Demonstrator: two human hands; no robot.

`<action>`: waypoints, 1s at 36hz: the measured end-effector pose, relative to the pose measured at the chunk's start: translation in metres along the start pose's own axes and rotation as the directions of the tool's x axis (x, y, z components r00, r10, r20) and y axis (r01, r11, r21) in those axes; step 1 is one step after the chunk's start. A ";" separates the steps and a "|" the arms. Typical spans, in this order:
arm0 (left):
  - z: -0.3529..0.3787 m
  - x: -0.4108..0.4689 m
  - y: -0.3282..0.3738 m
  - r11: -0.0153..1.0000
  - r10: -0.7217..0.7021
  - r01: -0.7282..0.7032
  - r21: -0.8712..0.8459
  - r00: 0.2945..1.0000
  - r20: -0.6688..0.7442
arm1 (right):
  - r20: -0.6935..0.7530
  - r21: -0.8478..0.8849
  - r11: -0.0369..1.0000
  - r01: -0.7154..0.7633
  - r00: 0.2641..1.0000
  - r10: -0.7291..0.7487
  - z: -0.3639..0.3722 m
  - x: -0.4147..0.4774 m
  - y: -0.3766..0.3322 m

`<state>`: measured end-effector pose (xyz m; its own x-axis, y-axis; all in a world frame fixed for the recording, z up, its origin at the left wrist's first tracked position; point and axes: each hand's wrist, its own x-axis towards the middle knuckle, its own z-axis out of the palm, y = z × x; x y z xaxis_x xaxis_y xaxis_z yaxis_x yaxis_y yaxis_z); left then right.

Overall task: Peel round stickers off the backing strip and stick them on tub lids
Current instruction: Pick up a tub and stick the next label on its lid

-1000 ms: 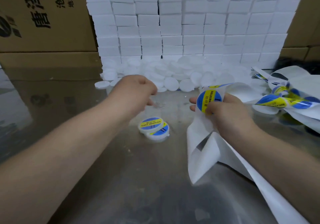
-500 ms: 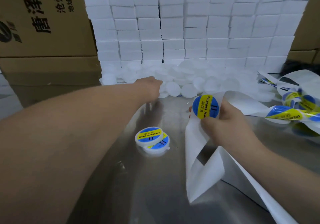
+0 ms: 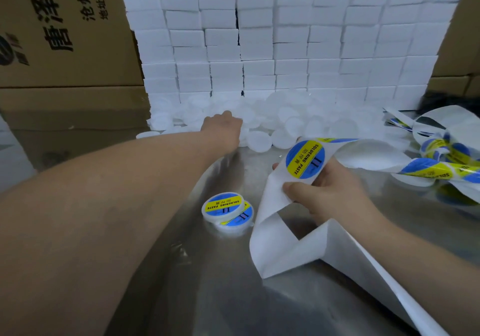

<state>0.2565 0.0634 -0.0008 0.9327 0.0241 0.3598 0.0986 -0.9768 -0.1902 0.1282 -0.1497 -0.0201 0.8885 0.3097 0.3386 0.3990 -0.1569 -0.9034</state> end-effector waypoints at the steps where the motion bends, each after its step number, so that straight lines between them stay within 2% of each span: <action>1: 0.001 0.001 0.000 1.000 0.004 -0.004 0.023 1.000 -0.001 | -0.008 -0.013 1.000 0.003 1.000 -0.003 0.000 0.000 0.000; 7: 0.005 0.004 0.001 0.996 -0.021 0.017 -0.089 0.999 -0.040 | -0.118 -0.132 0.991 -0.001 0.993 -0.015 -0.003 0.002 0.002; 13: -0.007 0.007 0.003 0.948 -0.137 0.101 -0.300 0.986 -0.100 | -0.161 -0.100 0.993 -0.068 0.986 0.051 -0.005 0.006 0.004; 20: -0.021 0.015 0.006 0.911 -0.276 0.233 -0.340 0.958 -0.082 | -0.148 0.003 0.997 -0.081 0.986 0.081 -0.005 0.004 -0.001; 23: -0.025 0.017 0.007 0.894 -0.308 0.260 -0.366 0.948 -0.080 | -0.183 -0.022 0.997 -0.069 0.981 0.064 -0.004 0.004 0.000; 25: -0.030 0.017 0.004 0.860 -0.332 0.250 -0.444 0.936 -0.115 | -0.189 -0.028 0.998 -0.055 0.981 0.049 -0.004 0.004 0.000; 27: -0.040 0.013 0.003 0.787 -0.376 0.220 -0.577 0.912 -0.164 | -0.179 -0.029 0.999 -0.041 0.983 0.035 -0.003 0.003 -0.001; 32: -0.075 -0.021 0.023 0.532 -0.443 0.162 -0.831 0.890 -0.110 | -0.203 -0.061 0.998 0.033 0.978 -0.044 -0.002 0.001 -0.001; 35: -0.098 -0.058 0.037 0.396 -0.366 0.068 -0.916 0.926 -0.089 | -0.210 -0.068 0.996 0.063 0.975 -0.076 -0.003 -0.001 -0.004; 36: -0.105 -0.072 0.040 0.397 -0.324 0.042 -0.917 0.941 -0.097 | -0.205 -0.056 0.995 0.077 0.975 -0.087 -0.003 -0.001 -0.005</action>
<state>0.1571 0.0002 0.0613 0.8119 0.3189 0.4890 -0.2396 -0.5818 0.7772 0.1257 -0.1517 -0.0154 0.8777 0.1238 0.4629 0.4787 -0.1850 -0.8583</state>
